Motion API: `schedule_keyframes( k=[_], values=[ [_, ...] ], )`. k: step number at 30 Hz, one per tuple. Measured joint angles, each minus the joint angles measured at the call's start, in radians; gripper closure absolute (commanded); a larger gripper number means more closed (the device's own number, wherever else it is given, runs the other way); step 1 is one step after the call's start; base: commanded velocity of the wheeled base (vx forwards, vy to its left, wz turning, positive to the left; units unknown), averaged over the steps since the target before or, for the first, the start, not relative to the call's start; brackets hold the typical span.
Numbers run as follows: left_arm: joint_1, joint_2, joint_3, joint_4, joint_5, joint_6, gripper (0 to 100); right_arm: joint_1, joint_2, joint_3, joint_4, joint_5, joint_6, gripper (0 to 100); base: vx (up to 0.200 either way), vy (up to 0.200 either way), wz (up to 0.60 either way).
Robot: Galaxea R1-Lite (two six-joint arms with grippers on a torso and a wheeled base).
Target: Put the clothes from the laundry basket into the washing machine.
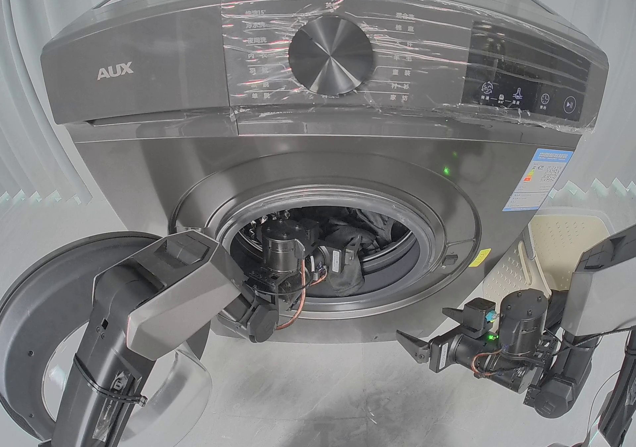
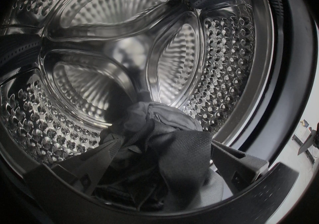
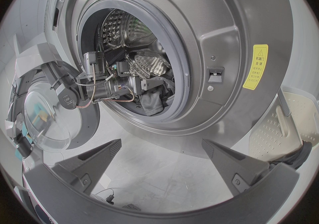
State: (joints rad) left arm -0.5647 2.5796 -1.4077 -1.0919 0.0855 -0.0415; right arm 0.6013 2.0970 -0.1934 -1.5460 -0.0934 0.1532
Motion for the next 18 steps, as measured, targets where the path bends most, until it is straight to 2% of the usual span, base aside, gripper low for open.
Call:
schedule_keyframes(
  k=[8,16,17,18],
  values=[
    [-0.029,-0.020,0.101,-0.003,-0.033,0.001,0,0.001,0.000,0.001,0.000,0.000,0.000,0,0.000,0.000,0.00],
    [-0.034,0.009,0.096,0.006,-0.026,0.012,0,0.001,0.000,0.000,0.000,0.000,0.000,0,0.000,0.000,0.00],
    [-0.031,0.015,0.091,0.006,-0.023,0.013,100,0.001,0.000,0.000,0.000,0.000,0.000,0,0.000,0.000,0.00],
    [-0.030,0.020,0.089,0.006,-0.022,0.014,100,0.000,0.000,0.000,0.000,0.000,0.000,0,0.000,0.000,0.00]
  ],
)
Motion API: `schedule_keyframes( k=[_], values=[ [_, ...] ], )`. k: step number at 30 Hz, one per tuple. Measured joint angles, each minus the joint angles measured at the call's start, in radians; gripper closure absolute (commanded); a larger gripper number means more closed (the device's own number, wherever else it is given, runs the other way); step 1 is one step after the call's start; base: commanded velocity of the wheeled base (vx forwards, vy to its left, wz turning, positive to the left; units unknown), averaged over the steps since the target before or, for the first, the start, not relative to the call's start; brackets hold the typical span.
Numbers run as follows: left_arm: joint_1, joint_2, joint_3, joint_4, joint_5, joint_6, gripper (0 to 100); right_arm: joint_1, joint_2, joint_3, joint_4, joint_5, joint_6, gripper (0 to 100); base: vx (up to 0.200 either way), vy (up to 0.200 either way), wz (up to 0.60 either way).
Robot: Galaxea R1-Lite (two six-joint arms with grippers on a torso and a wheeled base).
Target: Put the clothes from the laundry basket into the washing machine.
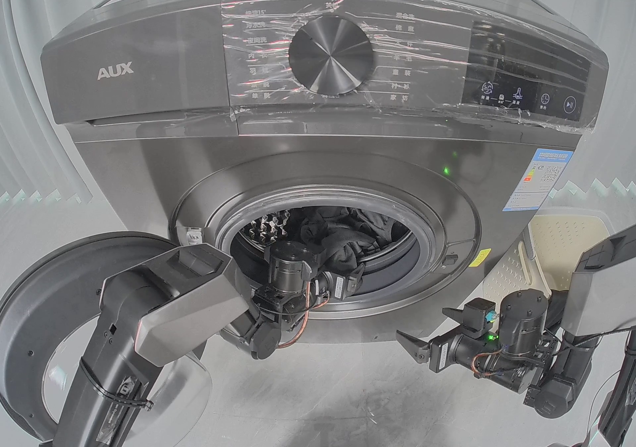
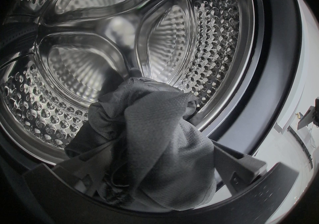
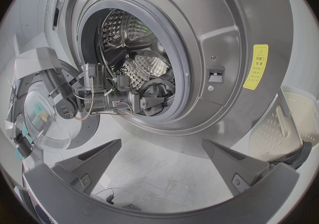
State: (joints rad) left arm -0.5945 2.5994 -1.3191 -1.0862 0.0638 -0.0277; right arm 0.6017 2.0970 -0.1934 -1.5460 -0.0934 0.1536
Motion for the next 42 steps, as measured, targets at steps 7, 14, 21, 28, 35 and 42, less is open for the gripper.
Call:
schedule_keyframes(
  k=[7,14,21,28,35,42],
  values=[
    [0.005,0.016,-0.037,0.002,0.013,0.000,100,0.000,0.000,0.000,0.000,0.000,0.000,0,0.000,0.000,0.00],
    [0.026,0.036,-0.185,-0.001,0.069,-0.002,100,0.003,0.000,0.000,0.000,0.000,0.000,0,0.000,0.000,0.00],
    [0.061,0.075,-0.357,-0.005,0.104,-0.003,100,0.005,0.001,0.000,0.000,0.000,0.000,0,0.000,0.000,0.00],
    [0.079,0.121,-0.457,-0.002,0.119,-0.004,100,0.005,0.005,0.000,0.000,0.000,0.000,0,0.000,0.000,0.00],
    [0.082,0.137,-0.466,-0.001,0.119,-0.003,0,0.006,0.010,0.000,0.000,-0.001,0.001,0,0.000,0.000,0.00],
    [0.080,0.135,-0.436,-0.004,0.120,-0.009,0,0.007,0.011,0.001,0.000,-0.001,0.002,0,0.000,0.000,0.00]
  ],
)
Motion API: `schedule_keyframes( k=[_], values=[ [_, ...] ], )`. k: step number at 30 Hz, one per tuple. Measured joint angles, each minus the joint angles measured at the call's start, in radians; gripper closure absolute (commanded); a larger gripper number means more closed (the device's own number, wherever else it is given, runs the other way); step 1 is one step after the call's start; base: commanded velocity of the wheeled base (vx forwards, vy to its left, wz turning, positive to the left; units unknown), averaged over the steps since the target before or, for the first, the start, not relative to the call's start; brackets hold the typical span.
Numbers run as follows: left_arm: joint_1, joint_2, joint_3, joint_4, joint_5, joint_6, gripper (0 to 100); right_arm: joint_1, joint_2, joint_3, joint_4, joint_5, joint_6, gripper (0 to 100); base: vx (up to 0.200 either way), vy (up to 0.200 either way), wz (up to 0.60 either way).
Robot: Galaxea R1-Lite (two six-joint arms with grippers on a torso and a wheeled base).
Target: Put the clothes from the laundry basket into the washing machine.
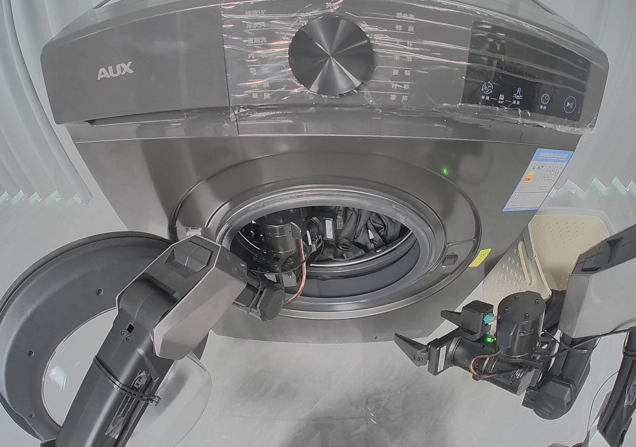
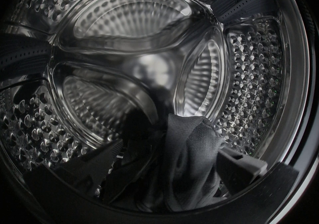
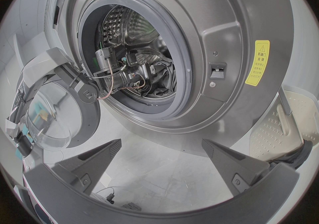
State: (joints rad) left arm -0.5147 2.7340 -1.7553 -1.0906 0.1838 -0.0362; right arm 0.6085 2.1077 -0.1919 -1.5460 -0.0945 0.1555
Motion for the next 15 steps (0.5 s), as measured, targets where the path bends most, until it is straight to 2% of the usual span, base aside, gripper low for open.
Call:
schedule_keyframes(
  k=[8,15],
  values=[
    [-0.023,-0.048,0.126,-0.002,0.000,0.003,0,-0.001,0.000,0.000,0.000,0.000,0.008,0,0.000,0.000,0.00],
    [-0.056,-0.120,0.320,-0.010,-0.004,0.007,0,-0.001,-0.001,0.001,0.000,0.001,0.008,0,0.000,0.000,0.00]
  ],
)
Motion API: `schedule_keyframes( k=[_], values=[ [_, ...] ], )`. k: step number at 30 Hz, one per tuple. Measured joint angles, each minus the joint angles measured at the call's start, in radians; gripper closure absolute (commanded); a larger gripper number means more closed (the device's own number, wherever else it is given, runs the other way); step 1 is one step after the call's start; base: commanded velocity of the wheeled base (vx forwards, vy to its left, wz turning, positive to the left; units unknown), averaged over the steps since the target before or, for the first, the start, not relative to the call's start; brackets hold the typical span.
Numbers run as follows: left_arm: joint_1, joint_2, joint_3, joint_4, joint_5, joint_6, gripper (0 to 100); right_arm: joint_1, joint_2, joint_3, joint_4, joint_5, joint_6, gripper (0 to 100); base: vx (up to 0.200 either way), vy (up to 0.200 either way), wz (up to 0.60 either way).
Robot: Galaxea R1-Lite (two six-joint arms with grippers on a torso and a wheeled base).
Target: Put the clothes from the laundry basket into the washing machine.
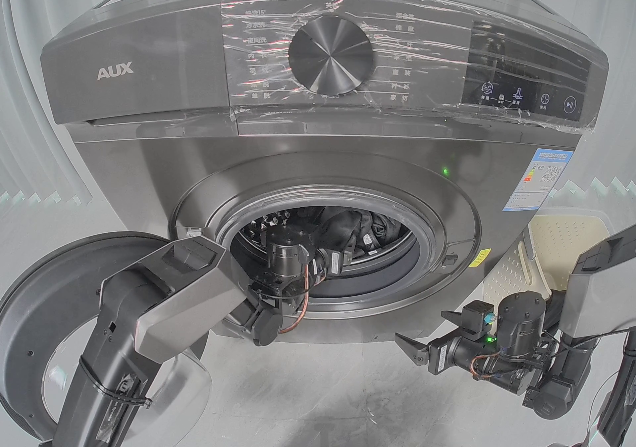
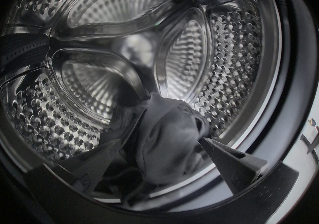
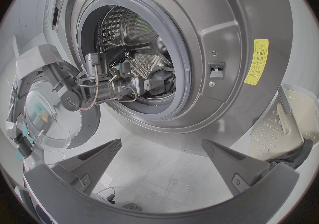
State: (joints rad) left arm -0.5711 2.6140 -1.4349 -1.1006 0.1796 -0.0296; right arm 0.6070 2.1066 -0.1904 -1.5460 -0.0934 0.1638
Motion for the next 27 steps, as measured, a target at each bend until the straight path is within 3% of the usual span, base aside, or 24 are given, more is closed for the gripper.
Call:
schedule_keyframes(
  k=[18,27],
  values=[
    [-0.129,-0.200,0.438,-0.151,-0.008,0.018,0,-0.002,-0.006,0.006,0.000,0.000,0.000,0,0.000,0.000,0.00],
    [-0.211,-0.314,0.576,-0.171,-0.010,0.001,0,-0.001,-0.013,0.025,-0.001,-0.003,0.000,0,0.000,0.000,0.00]
  ],
)
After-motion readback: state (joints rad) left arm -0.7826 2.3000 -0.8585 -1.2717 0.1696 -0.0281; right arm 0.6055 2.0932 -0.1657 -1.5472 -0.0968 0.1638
